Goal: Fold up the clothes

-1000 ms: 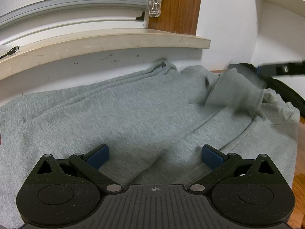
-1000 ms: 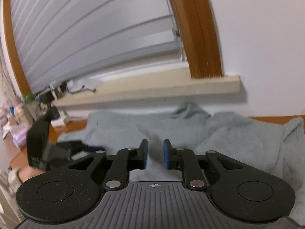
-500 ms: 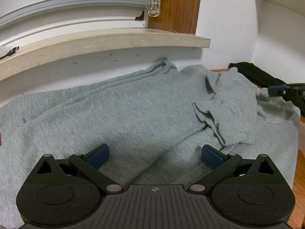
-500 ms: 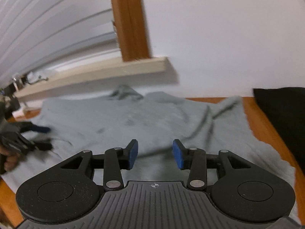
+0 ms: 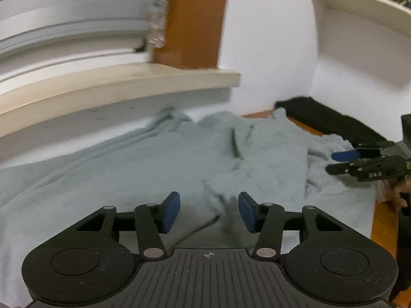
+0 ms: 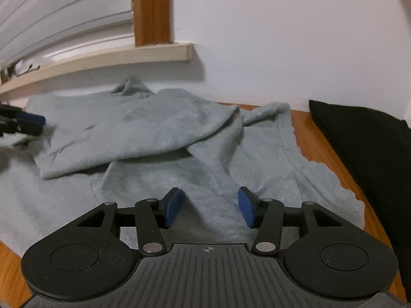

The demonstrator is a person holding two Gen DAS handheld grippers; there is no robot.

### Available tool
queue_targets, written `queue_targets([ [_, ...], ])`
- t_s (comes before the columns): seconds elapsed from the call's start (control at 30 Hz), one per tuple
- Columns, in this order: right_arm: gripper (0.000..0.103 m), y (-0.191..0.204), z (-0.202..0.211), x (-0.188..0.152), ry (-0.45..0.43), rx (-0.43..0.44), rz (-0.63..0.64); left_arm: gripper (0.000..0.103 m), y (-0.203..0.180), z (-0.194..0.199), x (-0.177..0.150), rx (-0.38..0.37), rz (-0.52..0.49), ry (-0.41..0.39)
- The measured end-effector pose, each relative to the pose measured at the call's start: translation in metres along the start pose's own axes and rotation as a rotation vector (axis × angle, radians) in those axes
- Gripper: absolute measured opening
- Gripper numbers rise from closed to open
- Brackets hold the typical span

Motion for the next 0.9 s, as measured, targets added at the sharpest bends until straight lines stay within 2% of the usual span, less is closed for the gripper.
queue_targets([
  [0.03,0.050,0.000,0.000,0.000,-0.004,0.000,-0.005,0.075,-0.005,-0.009,0.001,-0.007,-0.012,0.018],
  [0.07,0.050,0.000,0.000,-0.001,-0.009,-0.001,-0.009,0.083,-0.009,-0.019,0.000,-0.012,-0.032,0.036],
  [0.2,0.050,-0.001,0.003,-0.001,-0.037,-0.011,-0.021,0.081,-0.015,-0.040,-0.007,-0.022,-0.051,0.071],
  [0.3,0.050,-0.001,0.007,0.000,-0.060,-0.030,-0.030,0.065,-0.019,-0.038,-0.010,-0.031,-0.066,0.052],
  [0.37,0.050,-0.002,0.009,0.000,-0.073,-0.065,-0.035,0.043,-0.023,-0.035,-0.011,-0.033,-0.086,0.038],
  [0.4,0.050,-0.001,0.010,0.000,-0.076,-0.070,-0.030,0.037,-0.026,-0.032,-0.010,-0.038,-0.097,0.031],
  [0.43,0.050,-0.001,0.010,0.000,-0.079,-0.072,-0.025,0.026,-0.028,-0.029,-0.009,-0.044,-0.106,0.025],
  [0.47,0.050,0.000,0.010,0.000,-0.078,-0.074,-0.021,0.022,-0.030,-0.027,-0.008,-0.047,-0.113,0.019],
  [0.6,0.050,0.000,0.007,-0.001,-0.068,-0.075,-0.016,0.019,-0.035,-0.003,0.005,-0.037,-0.155,-0.048],
  [0.7,0.050,-0.001,0.008,-0.001,-0.077,-0.067,-0.028,0.017,-0.028,0.028,0.023,-0.014,-0.207,-0.139],
  [0.8,0.050,-0.003,0.010,-0.001,-0.092,-0.056,-0.048,0.016,-0.018,0.067,0.043,0.036,-0.261,-0.235],
  [0.9,0.050,-0.004,0.011,-0.001,-0.101,-0.048,-0.059,0.016,-0.003,0.110,0.054,0.133,-0.337,-0.318],
])
Point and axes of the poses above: each gripper's, at about its wrist camera, not at the fingertips, and z roughly against the way its jaws point, y to its left, x to its top, the point moved 6 cm from there along -z, roughly the way its jaws point, and after that the axes turned 9 degrees about -y, right-handed, at the moved point
